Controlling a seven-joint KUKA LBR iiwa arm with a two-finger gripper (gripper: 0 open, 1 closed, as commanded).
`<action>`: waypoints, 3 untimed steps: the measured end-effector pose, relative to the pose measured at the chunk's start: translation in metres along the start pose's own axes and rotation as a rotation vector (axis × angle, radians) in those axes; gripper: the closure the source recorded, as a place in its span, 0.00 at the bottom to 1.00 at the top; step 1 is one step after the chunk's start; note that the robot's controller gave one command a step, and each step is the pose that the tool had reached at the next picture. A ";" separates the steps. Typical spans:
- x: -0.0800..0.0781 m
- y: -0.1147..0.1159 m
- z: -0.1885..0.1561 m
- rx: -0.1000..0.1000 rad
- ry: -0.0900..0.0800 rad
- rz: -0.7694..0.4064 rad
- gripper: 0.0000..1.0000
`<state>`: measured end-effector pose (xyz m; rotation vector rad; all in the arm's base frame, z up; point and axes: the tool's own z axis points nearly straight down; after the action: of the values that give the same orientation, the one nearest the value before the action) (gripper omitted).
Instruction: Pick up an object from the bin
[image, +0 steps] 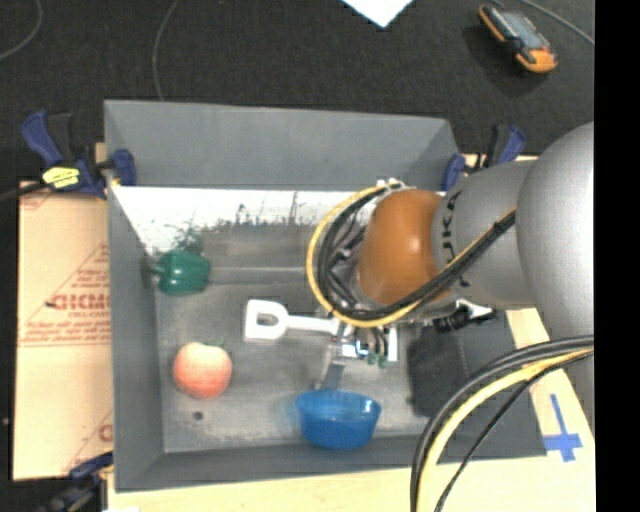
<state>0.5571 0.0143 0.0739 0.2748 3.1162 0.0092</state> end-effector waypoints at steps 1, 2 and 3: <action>-0.031 -0.014 0.002 0.000 -0.005 0.012 1.00; -0.031 -0.014 0.002 0.000 -0.005 0.012 1.00; -0.031 -0.014 0.002 0.000 -0.005 0.012 1.00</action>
Offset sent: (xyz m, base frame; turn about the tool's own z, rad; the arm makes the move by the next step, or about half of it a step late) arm 0.0000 0.0000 0.0000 0.0000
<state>0.5849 -0.0044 0.0720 0.2933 3.1096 0.0089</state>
